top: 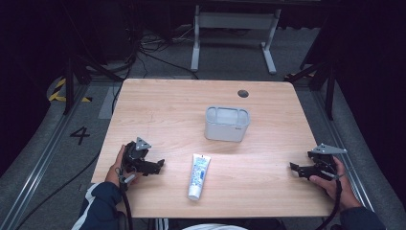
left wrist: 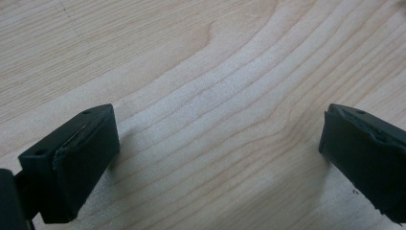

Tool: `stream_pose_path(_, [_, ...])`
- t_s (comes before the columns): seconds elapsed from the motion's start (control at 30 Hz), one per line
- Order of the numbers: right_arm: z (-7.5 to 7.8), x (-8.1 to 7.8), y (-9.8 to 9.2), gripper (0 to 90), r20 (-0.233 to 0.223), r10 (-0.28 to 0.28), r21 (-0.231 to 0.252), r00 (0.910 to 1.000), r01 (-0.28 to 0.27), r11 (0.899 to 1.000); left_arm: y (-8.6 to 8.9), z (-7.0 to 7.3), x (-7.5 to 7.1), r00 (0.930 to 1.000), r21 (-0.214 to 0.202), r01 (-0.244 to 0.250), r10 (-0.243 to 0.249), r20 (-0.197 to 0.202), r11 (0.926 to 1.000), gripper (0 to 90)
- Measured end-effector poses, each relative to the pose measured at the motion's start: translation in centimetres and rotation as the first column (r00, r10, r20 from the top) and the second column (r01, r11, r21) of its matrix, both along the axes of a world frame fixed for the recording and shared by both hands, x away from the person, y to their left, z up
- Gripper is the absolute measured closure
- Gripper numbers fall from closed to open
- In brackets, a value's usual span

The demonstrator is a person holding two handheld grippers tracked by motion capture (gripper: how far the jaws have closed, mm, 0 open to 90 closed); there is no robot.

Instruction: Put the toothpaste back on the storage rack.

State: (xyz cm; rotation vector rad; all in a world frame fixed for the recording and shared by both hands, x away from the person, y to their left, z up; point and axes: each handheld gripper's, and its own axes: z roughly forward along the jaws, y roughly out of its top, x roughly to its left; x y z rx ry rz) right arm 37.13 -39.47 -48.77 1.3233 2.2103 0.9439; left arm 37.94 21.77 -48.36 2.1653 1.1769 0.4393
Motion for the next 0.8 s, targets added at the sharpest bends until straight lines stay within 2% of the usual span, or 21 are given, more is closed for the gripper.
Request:
stream_pose_path(0.07, [0.00,0.01,0.03,4.4,0.000,-0.001,0.001,1.0000,0.001,1.000,0.28,0.01,-0.05,0.9999,0.002,0.017,-0.017,-0.001,0.9999,0.5])
stream_pose_path(0.33, [-0.01,0.11,0.01,4.2,-0.001,0.003,0.001,1.0000,-0.003,1.000,0.41,0.01,-0.19,0.9997,0.003,0.026,-0.026,-0.002,0.9997,0.5])
stream_pose_path(0.4, [0.00,0.11,-0.04,4.1,-0.002,0.007,0.001,1.0000,-0.007,1.000,0.51,0.11,-0.20,0.9990,0.009,0.044,-0.044,-0.006,0.9990,0.7])
stream_pose_path(0.5, [0.00,0.13,-0.05,3.9,-0.003,0.009,0.001,1.0000,-0.009,1.000,0.54,0.12,-0.26,0.9991,0.007,0.041,-0.041,-0.012,0.9991,0.7])
stream_pose_path(0.57, [0.00,0.18,-0.08,3.4,-0.004,0.012,0.000,0.9999,-0.012,1.000,0.49,0.21,-0.31,0.9992,0.010,0.034,-0.034,-0.021,0.9994,1.5])
stream_pose_path(0.67, [-0.02,0.23,-0.09,2.8,-0.005,0.011,-0.004,0.9999,-0.011,1.000,0.31,0.66,-0.37,0.9981,0.032,0.028,-0.027,-0.055,0.9991,4.1])
stream_pose_path(0.8, [-0.03,0.22,-0.09,2.8,-0.005,0.011,-0.004,0.9999,-0.011,1.000,0.04,0.93,-0.31,0.9972,0.043,0.024,-0.020,-0.072,0.9988,7.2])
